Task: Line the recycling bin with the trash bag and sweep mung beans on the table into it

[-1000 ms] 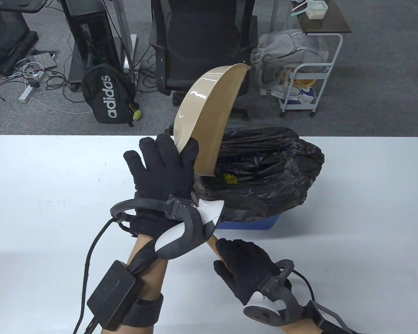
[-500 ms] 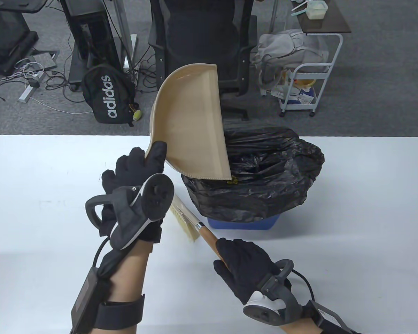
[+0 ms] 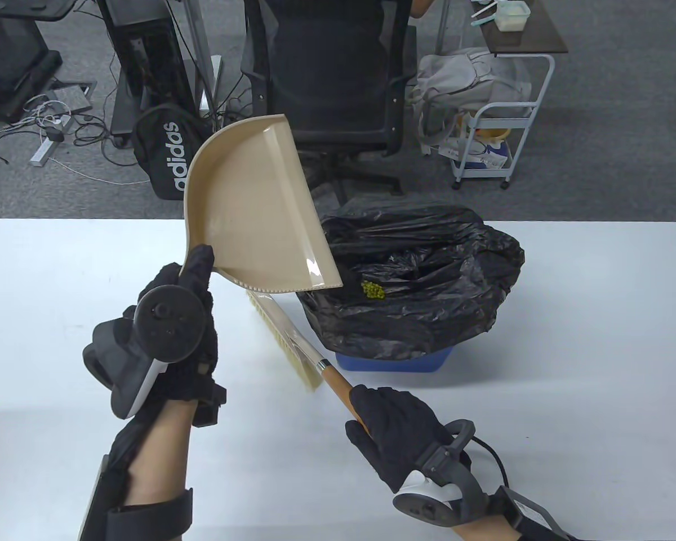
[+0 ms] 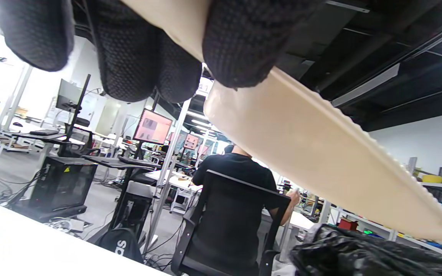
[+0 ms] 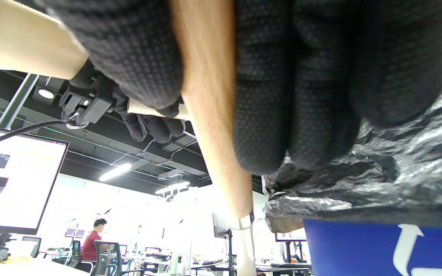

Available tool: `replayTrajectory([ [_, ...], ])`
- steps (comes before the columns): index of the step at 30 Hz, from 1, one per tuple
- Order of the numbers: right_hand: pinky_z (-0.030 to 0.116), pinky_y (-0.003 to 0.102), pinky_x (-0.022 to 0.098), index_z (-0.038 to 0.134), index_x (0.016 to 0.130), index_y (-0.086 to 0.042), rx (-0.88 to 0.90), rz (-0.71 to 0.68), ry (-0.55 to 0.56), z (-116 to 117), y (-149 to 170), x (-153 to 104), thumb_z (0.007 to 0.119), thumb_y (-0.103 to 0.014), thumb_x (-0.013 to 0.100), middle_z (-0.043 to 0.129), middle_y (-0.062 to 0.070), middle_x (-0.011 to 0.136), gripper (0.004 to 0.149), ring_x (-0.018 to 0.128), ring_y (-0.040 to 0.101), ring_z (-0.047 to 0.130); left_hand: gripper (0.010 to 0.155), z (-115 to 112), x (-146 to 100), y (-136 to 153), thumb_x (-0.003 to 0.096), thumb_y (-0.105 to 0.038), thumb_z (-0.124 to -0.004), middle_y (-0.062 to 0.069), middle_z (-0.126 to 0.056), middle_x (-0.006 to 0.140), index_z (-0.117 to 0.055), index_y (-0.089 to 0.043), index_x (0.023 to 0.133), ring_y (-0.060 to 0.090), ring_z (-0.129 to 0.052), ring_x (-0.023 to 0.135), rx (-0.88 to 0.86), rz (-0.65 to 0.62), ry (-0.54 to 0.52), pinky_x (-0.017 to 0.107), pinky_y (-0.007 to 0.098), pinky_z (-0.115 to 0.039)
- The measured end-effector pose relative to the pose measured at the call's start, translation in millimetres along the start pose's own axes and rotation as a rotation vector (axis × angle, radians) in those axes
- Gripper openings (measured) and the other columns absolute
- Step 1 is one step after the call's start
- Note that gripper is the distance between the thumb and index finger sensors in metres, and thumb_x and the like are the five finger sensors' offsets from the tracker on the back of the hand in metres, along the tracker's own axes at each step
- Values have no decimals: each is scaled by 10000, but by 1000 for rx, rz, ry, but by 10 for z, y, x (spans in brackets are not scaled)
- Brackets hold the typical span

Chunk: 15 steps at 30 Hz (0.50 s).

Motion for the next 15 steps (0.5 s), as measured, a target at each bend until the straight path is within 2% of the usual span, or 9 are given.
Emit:
replayTrajectory([
  [7,894,559,374,868,873,47,0,0,0,0,0,0,836,-361,488,1054,246,610,562,513,441,1076,564,-129,-49,378,505,-185,-874,245,-884,1012,-776,-270,1054,555,-896,880,-12,60,20,589,789,-712],
  [15,893,560,373,869,872,48,-4,-2,-2,21,2,6,836,-361,488,1055,244,610,562,514,441,1075,563,-469,-201,876,504,-183,-875,247,-884,1010,-776,-265,1052,557,-896,876,-65,119,65,585,791,-711],
])
Point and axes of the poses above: the tracker on the back of each hand, its own y axis roughly to the little-finger side, its own x axis roughly from the wrist to the fingertips, z = x × y, the point moved 2 cm from there along x, roughly from the wrist to the fingertips
